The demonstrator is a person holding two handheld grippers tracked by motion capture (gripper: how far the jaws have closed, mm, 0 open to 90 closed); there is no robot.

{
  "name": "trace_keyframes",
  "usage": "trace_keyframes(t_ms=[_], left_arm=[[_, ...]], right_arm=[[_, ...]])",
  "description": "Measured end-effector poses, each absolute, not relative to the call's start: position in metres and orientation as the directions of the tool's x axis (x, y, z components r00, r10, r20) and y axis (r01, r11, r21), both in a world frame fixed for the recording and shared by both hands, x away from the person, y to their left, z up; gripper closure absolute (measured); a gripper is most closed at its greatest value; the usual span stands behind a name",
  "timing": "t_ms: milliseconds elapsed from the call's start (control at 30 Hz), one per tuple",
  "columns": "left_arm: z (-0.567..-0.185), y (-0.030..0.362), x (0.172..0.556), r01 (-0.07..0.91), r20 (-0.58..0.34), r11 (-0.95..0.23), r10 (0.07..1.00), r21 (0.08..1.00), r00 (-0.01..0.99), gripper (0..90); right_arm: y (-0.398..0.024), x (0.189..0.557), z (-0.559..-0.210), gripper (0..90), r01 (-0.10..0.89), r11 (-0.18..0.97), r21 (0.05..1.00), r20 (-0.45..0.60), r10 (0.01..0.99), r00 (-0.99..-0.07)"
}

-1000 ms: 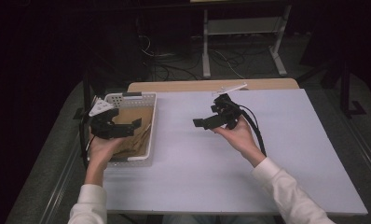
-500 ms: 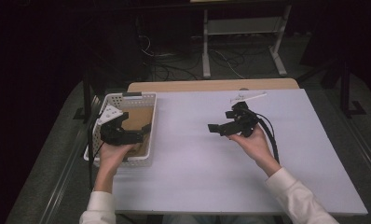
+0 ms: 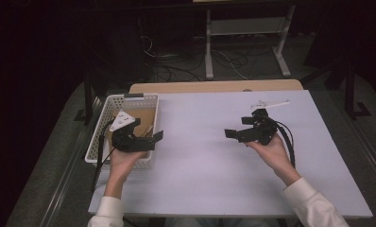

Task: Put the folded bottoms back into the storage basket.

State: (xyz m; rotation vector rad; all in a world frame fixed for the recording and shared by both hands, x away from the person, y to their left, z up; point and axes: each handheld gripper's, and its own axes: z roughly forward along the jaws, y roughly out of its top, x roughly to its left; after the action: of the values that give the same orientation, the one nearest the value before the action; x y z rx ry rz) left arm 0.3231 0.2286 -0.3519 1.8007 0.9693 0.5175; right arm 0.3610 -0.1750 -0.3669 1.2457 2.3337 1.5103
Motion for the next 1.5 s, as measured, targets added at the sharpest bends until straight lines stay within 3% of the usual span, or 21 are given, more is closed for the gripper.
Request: trace_keyframes(t_ms=[700,1500], left_arm=[[-0.369,0.204,0.298,0.383,-0.096,-0.213,0.757,0.899,0.646,0.0],[-0.393,0.188,0.269,0.350,-0.022,-0.314,0.716,0.882,0.697,0.0]], right_arm=[[-0.207,0.331,-0.394,0.0,0.559,0.170,0.811,0.297,0.703,-0.646],[-0.243,0.293,-0.420,0.0,0.529,0.179,0.829,0.252,0.726,-0.640]])
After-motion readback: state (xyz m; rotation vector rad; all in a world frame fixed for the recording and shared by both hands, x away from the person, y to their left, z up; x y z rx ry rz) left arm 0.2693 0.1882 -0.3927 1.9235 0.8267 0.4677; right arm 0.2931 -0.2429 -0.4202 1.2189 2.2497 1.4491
